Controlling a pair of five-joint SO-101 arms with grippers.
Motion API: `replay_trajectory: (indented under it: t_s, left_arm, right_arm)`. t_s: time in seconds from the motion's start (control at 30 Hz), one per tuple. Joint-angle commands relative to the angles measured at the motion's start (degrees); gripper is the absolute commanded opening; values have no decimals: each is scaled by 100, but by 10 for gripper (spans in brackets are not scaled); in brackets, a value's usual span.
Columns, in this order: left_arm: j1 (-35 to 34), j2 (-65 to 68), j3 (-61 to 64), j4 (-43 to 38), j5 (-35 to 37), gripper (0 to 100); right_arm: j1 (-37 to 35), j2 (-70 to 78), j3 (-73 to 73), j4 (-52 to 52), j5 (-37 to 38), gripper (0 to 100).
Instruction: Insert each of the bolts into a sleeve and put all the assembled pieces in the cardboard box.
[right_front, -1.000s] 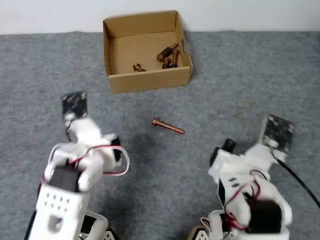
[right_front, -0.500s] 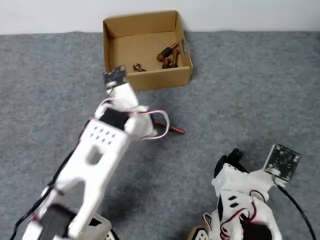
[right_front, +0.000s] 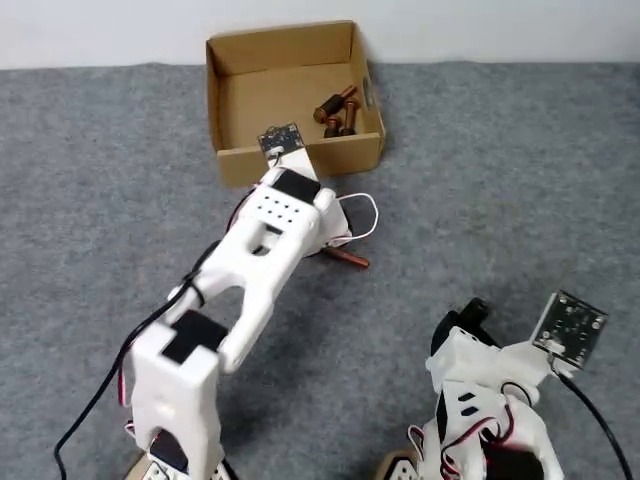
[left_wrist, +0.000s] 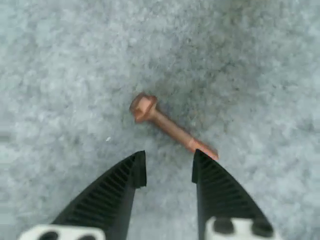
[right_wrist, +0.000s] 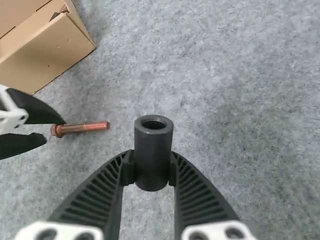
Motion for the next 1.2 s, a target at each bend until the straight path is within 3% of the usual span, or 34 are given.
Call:
replay_trajectory:
  t_s: [0.0, 0.37, 0.57, 0.77, 0.97, 1.17]
  left_arm:
    - [9, 404, -629, 70, 44, 162]
    - [-396, 1662, -1560, 114, 62, 163]
    - [-571, 2207, -2246, 1020, 62, 156]
    - [-554, 2646, -3266, 1767, 35, 5]
    - [-422, 2673, -4198, 2664, -141, 2]
    - [-387, 1591, -4136, 2655, -404, 2]
  right_arm:
    - [22, 31, -18, -4, -62, 8]
    - [22, 31, -9, -4, -62, 8]
    - [22, 31, -9, -4, -62, 8]
    - [13, 31, -9, -4, -35, 8]
    - [4, 31, -35, 4, -26, 8]
    - [-40, 31, -158, 13, 246, 8]
